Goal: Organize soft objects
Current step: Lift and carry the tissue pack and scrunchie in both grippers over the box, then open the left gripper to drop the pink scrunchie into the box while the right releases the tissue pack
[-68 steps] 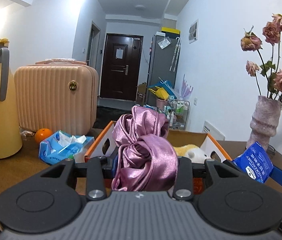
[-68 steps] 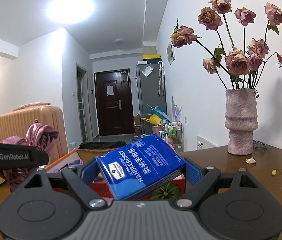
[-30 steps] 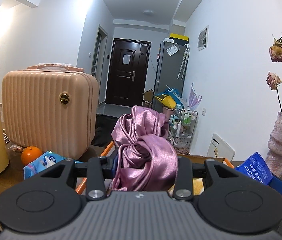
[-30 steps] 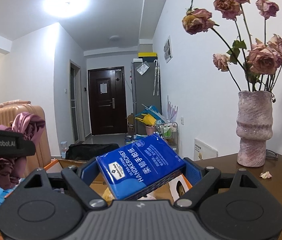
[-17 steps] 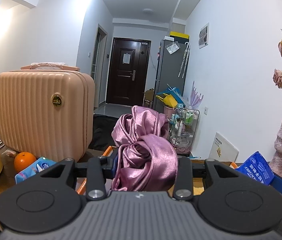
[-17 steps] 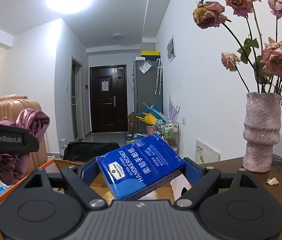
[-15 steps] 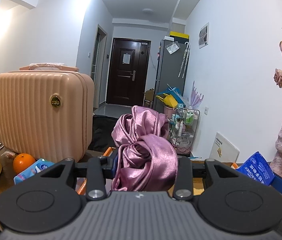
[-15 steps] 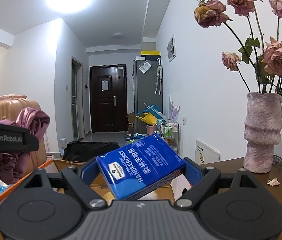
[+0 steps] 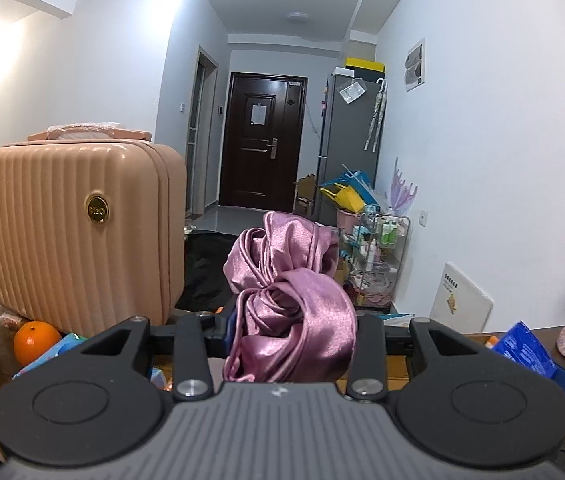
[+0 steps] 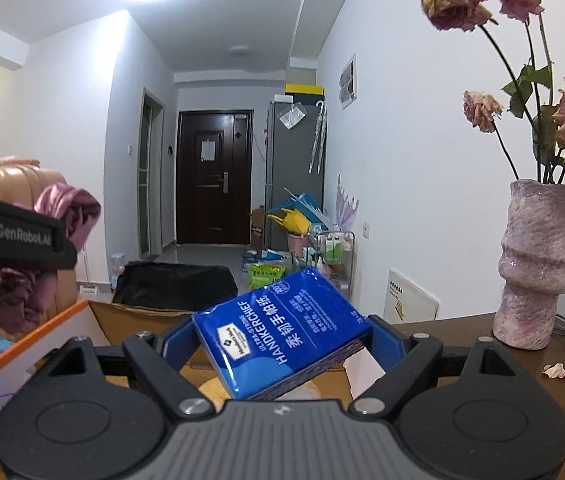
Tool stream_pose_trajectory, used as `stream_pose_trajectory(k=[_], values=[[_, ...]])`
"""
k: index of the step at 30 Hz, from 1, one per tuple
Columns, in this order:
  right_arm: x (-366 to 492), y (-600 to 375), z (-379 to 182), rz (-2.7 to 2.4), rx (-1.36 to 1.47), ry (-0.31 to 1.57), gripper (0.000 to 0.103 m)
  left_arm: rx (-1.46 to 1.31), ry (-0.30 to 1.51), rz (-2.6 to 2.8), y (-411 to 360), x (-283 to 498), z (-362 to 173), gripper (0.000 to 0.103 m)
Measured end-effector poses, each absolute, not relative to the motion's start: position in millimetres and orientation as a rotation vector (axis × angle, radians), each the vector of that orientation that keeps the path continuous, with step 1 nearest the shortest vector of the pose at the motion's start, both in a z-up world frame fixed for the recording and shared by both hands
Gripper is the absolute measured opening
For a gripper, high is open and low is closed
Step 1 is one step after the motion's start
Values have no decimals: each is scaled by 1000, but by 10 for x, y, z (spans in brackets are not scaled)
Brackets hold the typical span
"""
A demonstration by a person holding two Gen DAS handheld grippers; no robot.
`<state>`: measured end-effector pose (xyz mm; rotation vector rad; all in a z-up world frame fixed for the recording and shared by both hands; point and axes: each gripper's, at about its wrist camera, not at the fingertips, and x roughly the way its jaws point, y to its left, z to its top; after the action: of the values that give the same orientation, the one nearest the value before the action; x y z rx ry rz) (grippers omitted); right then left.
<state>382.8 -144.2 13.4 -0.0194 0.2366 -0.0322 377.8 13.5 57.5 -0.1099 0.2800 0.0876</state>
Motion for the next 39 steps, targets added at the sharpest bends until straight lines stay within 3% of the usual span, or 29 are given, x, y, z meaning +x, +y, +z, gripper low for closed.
stream_pose_trajectory(k=[26, 29, 31, 33, 39], values=[[3908, -1437, -86, -34, -65, 259, 88, -64, 301, 116, 130, 3896, 397, 43], [3920, -1458, -92, -33, -52, 272, 92, -74, 289, 133, 162, 3884, 401, 56], [3896, -1467, -90, -33, -42, 259, 101, -86, 290, 130, 193, 3887, 397, 85], [3868, -1464, -91, -36, -39, 242, 103, -91, 283, 138, 203, 3872, 403, 103], [3863, -1470, -87, -39, -37, 241, 103, -110, 263, 165, 240, 3851, 413, 103]])
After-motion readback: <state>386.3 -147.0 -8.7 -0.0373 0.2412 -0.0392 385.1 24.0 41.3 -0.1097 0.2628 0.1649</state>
